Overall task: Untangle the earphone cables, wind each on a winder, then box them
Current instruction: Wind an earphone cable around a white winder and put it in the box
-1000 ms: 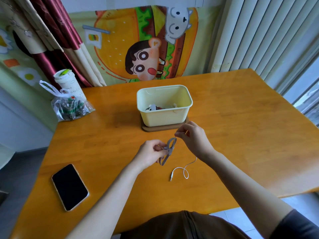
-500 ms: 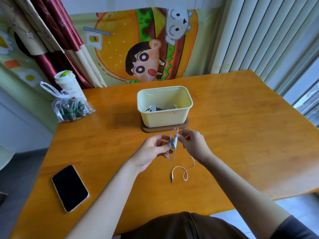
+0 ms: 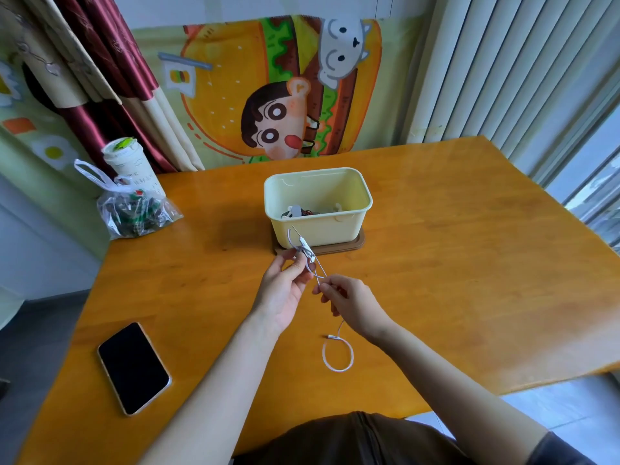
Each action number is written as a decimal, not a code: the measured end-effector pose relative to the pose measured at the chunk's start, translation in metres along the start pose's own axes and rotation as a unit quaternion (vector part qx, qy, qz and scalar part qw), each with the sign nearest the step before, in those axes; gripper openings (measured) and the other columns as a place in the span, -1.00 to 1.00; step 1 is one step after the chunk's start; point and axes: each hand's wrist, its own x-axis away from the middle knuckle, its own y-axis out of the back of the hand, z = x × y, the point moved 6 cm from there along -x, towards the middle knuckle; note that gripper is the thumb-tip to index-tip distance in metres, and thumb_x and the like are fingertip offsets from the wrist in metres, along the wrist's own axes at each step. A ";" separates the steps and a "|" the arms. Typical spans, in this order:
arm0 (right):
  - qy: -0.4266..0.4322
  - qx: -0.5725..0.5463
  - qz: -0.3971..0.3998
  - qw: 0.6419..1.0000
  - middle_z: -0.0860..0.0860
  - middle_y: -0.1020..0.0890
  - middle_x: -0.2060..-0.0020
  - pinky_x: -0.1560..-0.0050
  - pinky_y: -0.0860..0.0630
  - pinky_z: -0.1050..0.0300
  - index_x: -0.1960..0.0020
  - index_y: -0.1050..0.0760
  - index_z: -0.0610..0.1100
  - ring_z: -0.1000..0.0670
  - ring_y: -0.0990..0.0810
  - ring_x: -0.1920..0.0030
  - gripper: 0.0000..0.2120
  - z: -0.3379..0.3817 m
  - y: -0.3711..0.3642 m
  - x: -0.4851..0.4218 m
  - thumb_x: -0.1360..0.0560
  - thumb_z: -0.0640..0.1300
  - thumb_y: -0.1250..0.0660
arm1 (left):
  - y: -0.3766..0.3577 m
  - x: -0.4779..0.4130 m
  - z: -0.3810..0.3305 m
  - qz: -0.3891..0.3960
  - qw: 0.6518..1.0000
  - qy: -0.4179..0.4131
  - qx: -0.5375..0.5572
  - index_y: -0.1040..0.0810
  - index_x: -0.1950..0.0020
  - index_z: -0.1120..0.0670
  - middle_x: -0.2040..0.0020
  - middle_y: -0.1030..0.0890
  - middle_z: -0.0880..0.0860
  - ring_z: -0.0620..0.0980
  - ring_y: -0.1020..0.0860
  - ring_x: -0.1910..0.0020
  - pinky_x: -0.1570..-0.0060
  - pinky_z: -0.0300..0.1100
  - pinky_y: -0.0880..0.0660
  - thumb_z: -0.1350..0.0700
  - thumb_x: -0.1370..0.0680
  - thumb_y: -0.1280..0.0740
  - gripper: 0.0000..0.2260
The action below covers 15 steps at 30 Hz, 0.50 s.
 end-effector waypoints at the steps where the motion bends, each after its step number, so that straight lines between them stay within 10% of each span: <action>1: 0.005 0.001 0.001 1.000 0.12 -0.52 0.36 0.35 -0.40 0.36 0.17 -0.53 -0.02 0.17 -0.43 0.45 -0.79 0.001 0.000 0.001 -0.59 -0.18 -0.20 | 0.000 0.000 0.000 -0.002 1.000 0.001 0.007 -0.50 0.03 0.16 0.22 -0.56 0.10 -0.13 -0.54 0.37 0.35 -0.36 -0.49 0.31 -0.58 -0.23 -0.91; 15: 0.085 0.138 -0.043 0.986 0.07 -0.52 0.24 0.23 -0.33 0.43 0.06 -0.64 -0.12 0.20 -0.43 0.30 -0.84 0.012 0.007 0.005 -0.56 -0.16 -0.27 | 0.012 -0.005 -0.002 -0.044 0.994 -0.009 -0.098 -0.51 0.04 0.16 0.23 -0.51 0.10 -0.09 -0.46 0.35 0.43 -0.36 -0.42 0.30 -0.57 -0.27 -0.93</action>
